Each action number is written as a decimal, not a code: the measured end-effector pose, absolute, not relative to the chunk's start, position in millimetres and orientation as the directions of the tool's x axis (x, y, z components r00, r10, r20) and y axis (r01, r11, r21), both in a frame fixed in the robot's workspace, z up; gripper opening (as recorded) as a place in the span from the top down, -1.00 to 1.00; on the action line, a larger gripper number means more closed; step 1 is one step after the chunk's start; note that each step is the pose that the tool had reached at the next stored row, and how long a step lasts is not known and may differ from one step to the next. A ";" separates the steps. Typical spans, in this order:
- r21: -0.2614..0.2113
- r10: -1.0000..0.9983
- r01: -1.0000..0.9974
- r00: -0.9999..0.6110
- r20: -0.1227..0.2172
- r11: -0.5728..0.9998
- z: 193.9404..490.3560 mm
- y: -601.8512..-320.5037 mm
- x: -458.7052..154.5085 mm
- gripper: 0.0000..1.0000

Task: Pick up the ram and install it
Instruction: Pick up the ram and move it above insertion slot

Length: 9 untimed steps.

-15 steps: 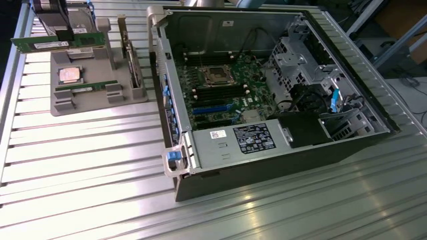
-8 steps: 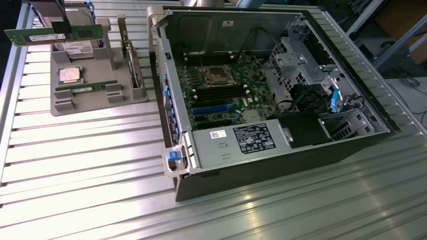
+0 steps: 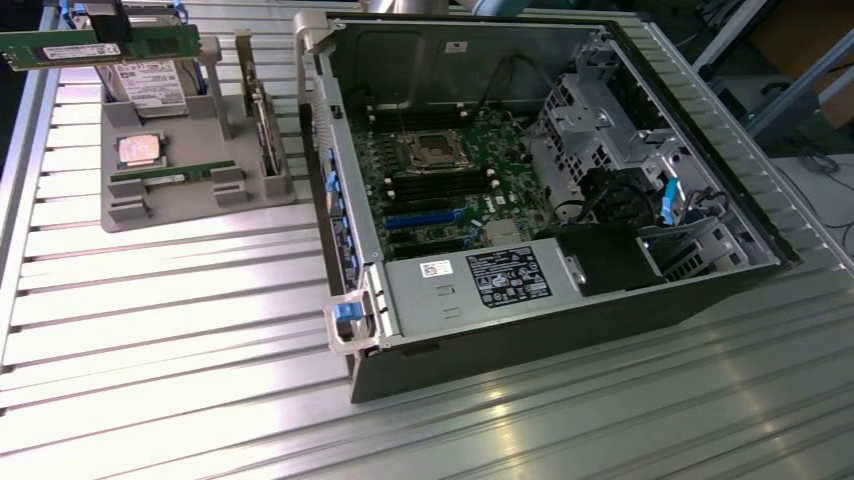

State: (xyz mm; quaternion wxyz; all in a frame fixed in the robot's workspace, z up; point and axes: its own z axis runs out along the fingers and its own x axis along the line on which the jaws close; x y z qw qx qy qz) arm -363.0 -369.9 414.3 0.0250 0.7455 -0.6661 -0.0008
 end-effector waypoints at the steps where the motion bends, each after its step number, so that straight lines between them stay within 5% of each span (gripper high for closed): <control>1: 0.038 -0.993 -0.993 0.113 0.032 -0.111 414.3 -369.9 -362.9 0.76; 9: 0.038 -0.993 -0.993 0.113 0.032 -0.111 414.4 -369.9 -354.2 0.76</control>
